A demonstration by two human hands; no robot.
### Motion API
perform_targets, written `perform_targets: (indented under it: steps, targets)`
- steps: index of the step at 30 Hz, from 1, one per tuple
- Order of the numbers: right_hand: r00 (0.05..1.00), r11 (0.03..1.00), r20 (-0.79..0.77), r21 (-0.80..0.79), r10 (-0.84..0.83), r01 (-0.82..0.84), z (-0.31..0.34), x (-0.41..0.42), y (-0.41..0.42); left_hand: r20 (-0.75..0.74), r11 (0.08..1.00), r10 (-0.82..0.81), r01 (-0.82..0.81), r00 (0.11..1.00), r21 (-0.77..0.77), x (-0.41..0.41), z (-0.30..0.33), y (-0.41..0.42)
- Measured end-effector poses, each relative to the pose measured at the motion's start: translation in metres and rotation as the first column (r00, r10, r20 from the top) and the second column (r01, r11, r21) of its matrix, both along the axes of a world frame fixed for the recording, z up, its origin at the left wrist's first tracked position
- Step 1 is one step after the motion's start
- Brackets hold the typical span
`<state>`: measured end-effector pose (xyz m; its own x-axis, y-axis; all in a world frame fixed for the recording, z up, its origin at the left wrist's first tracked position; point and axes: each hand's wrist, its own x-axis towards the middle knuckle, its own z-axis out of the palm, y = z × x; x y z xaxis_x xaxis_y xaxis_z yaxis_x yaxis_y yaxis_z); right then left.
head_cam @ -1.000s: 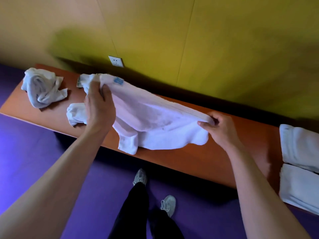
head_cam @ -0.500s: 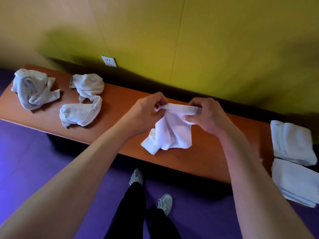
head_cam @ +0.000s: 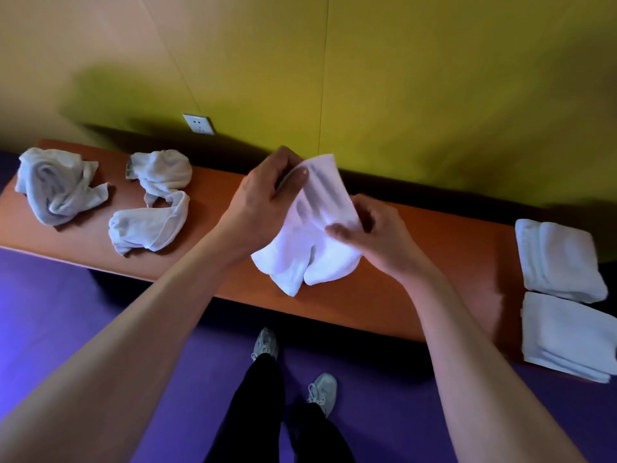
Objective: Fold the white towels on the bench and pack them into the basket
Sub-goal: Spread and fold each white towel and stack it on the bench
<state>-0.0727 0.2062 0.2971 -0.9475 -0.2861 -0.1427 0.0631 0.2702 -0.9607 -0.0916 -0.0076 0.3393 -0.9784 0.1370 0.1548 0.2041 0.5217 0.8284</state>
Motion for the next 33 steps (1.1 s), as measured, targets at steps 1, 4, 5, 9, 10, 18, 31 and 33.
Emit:
perform_targets:
  steps: [1,4,5,9,10,18,31,33]
  targets:
    - [0.995,0.993,0.063,0.087,0.077,-0.083,-0.003,0.002,0.002,-0.027,1.0,0.013,-0.013,1.0,0.011,0.002,0.004,0.001]
    - [0.965,0.879,0.237,0.428,0.113,-0.208,-0.036,0.008,0.011,-0.04,0.995,0.068,-0.065,0.997,0.072,0.005,0.007,-0.001]
    - [0.95,0.813,0.299,0.528,0.094,-0.247,-0.05,0.011,0.016,-0.04,0.992,0.094,-0.09,0.995,0.09,0.006,0.005,-0.004]
    - [0.814,0.536,0.58,0.675,0.039,-0.507,-0.119,0.048,0.044,0.042,0.953,0.207,-0.211,0.978,0.219,0.013,-0.011,-0.024]
    - [0.799,0.53,0.601,0.67,0.022,-0.519,-0.137,0.061,0.051,0.064,0.943,0.223,-0.232,0.973,0.237,0.015,-0.016,-0.029]
    - [0.81,0.644,0.583,0.645,-0.067,-0.411,-0.187,0.157,0.077,0.129,0.933,0.322,-0.337,0.938,0.123,0.058,-0.058,-0.07]
    - [0.624,0.497,0.058,0.664,-0.779,0.559,-0.142,0.169,0.114,0.158,0.625,0.777,-0.778,0.61,-0.065,0.131,-0.097,-0.115]
    - [0.611,0.492,0.015,0.609,-0.791,0.622,-0.128,0.134,0.108,0.141,0.6,0.798,-0.796,0.586,-0.081,0.108,-0.108,-0.127]
